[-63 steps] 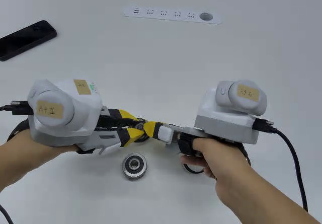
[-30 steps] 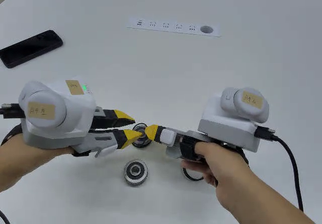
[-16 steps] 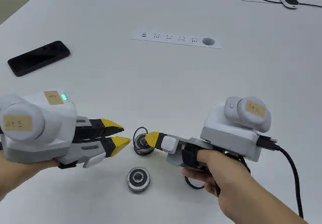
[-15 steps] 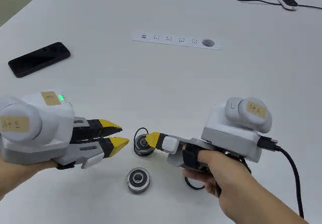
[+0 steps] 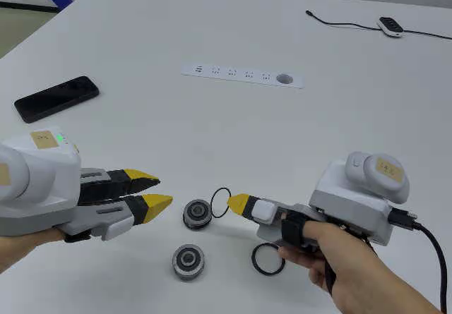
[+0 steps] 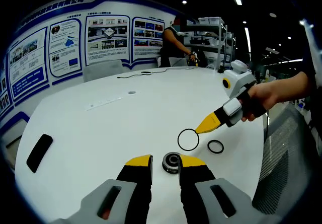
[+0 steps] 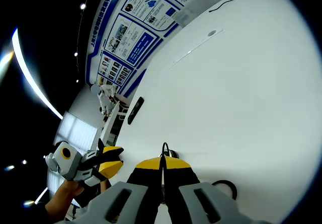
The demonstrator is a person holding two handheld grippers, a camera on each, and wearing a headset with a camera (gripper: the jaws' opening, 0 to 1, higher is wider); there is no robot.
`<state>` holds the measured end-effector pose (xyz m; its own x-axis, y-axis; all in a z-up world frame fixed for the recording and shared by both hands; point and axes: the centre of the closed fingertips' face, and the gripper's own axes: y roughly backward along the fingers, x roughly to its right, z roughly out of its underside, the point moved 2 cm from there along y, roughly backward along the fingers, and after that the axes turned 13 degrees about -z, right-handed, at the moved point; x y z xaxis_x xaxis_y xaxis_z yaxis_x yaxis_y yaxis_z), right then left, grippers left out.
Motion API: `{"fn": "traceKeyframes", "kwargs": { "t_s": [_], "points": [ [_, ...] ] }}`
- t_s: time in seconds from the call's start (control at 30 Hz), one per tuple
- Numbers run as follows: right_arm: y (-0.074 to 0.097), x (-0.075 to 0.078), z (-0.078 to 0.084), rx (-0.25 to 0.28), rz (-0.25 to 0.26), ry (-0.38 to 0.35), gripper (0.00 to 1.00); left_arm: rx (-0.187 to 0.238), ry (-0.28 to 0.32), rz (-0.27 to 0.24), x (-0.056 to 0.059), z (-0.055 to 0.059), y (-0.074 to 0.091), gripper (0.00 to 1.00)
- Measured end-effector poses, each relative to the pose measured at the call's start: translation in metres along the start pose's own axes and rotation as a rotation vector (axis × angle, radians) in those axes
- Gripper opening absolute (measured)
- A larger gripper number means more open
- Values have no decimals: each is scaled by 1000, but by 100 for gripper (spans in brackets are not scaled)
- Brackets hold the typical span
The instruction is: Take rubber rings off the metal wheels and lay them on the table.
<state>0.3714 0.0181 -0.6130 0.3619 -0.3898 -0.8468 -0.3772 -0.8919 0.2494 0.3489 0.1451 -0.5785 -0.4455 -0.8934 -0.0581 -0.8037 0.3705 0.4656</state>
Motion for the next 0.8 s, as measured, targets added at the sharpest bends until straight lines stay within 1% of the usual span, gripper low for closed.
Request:
{"fn": "traceKeyframes", "kwargs": {
  "t_s": [0.13, 0.23, 0.27, 0.33, 0.5, 0.63, 0.73, 0.8],
  "points": [
    [12, 4, 3, 14, 11, -25, 2, 7, -6, 14, 5, -3, 2, 22],
    [23, 13, 10, 10, 41, -44, 2, 1, -24, 16, 9, -4, 2, 22],
    [26, 15, 12, 10, 44, -50, 2, 0, -27, 18, 9, -3, 2, 23],
    [33, 20, 18, 9, 60, -86, 2, 0, -32, 21, 10, -3, 2, 23],
    [48, 31, 30, 12, 89, -111, 2, -8, -42, 23, 10, -2, 5, 23],
    [56, 36, 36, 13, 103, -124, 2, -9, -44, 23, 12, -1, 6, 23],
    [62, 42, 39, 16, 127, -138, 2, 7, -37, 32, 14, -3, 8, 22],
    [65, 46, 40, 14, 141, -141, 2, 6, -37, 31, 14, -2, 8, 22]
  ]
}}
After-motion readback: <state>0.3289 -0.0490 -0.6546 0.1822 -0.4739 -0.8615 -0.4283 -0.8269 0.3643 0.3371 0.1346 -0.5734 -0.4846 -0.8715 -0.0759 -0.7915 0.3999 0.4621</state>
